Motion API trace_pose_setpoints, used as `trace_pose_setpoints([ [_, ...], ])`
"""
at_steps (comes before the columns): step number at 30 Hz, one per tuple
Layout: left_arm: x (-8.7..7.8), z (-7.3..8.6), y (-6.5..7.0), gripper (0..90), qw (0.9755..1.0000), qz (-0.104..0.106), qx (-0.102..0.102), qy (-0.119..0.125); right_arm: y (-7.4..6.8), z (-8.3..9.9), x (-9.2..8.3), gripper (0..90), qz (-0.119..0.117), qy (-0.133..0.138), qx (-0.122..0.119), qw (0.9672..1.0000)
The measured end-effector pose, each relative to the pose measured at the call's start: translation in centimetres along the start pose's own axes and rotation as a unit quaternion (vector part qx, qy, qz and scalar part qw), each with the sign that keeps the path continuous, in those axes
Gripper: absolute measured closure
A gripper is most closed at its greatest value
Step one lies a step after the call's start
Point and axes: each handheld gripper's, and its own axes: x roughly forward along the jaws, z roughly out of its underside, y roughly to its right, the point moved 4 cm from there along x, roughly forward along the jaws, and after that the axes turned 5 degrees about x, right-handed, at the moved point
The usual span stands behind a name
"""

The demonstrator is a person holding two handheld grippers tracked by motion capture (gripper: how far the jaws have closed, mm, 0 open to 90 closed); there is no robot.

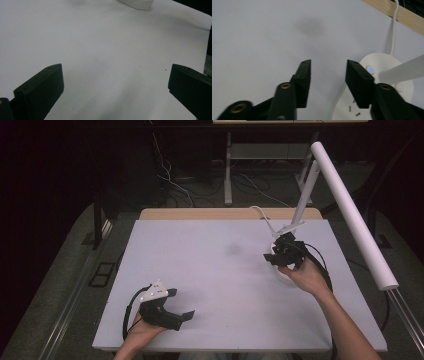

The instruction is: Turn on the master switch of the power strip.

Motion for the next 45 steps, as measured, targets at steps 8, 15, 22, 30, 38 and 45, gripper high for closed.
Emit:
trace_pose_setpoints([
  [8, 0.0, 0.0, 0.0, 0.0, 1.0000, 0.000, 0.000, 0.000, -1.2, 1.8, -1.9, 10.4, -0.049, 0.022, 0.002, 0.9986],
  [15, 0.0, -0.1, 0.0, 0.0, 1.0000, 0.000, 0.000, 0.001, -1.8, 4.0, -3.0, 0.0, -0.070, 0.035, 0.008, 0.9969],
  [22, 0.0, -0.1, 0.0, 0.0, 1.0000, -0.001, -0.003, 0.000, -1.9, 6.1, -3.6, 0.0, -0.080, 0.042, 0.024, 0.9957],
  [30, 0.0, -0.1, 0.0, 0.0, 1.0000, -0.001, -0.003, 0.000, -1.7, 8.5, -3.4, 0.0, -0.087, 0.050, 0.045, 0.9940],
  [38, 0.0, -0.1, 0.0, 0.0, 1.0000, 0.000, 0.001, -0.002, -1.6, 11.1, -3.4, 0.0, -0.088, 0.065, 0.056, 0.9923],
  [45, 0.0, 0.0, 0.0, 0.0, 1.0000, -0.001, -0.001, -0.003, -1.7, 12.8, -3.6, 0.0, -0.087, 0.085, 0.067, 0.9903],
])
